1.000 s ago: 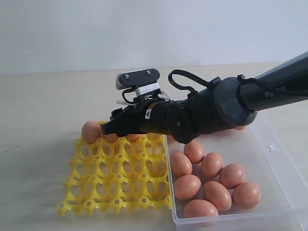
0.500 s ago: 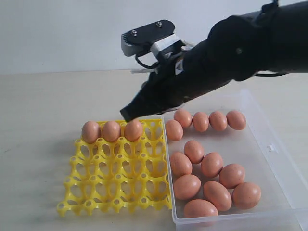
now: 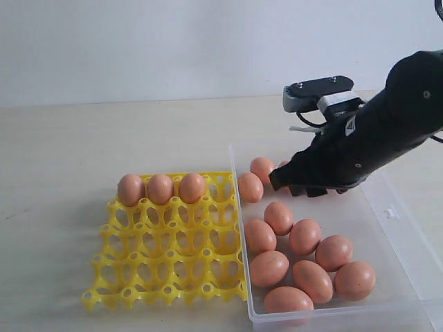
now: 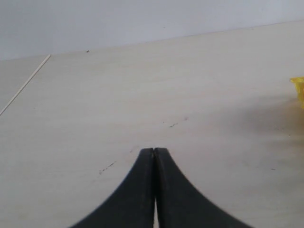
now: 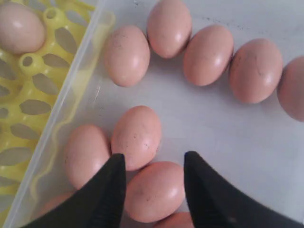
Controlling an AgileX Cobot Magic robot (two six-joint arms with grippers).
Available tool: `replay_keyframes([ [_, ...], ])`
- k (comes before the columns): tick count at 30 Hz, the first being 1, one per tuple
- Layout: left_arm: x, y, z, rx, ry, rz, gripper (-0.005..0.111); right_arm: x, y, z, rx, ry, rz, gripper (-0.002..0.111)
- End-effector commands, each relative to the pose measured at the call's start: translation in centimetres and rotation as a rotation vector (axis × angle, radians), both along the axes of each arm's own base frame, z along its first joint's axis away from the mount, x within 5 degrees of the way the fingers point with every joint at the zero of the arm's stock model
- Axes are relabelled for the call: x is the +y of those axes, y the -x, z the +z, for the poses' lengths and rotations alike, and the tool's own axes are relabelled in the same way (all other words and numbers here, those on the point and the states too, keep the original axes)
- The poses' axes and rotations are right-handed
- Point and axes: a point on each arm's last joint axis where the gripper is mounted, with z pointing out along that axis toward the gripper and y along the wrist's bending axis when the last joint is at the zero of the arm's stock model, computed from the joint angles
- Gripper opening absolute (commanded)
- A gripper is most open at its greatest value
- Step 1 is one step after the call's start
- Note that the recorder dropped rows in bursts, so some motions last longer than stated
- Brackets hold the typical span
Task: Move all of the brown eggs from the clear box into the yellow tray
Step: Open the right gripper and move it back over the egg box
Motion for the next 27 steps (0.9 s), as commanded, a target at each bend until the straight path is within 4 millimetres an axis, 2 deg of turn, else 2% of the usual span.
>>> replay_keyframes([
  [1,0.0,0.0,0.2,-0.013,0.003,-0.005,0.0,-0.2,-0.2,-1.8,0.052,-0.024,-0.052,0.057],
  [9,0.0,0.0,0.2,-0.013,0.003,-0.005,0.0,0.2,-0.6,-6.0,0.192,0.003,-0.088,0.058],
  [24,0.0,0.0,0.2,-0.013,0.003,-0.005,0.0,0.2,-0.5,-8.1,0.267,0.038,-0.097,0.057],
  [27,0.0,0.0,0.2,-0.013,0.003,-0.005,0.0,0.3,-0.7,-8.2,0.249,0.032,-0.099,0.052],
])
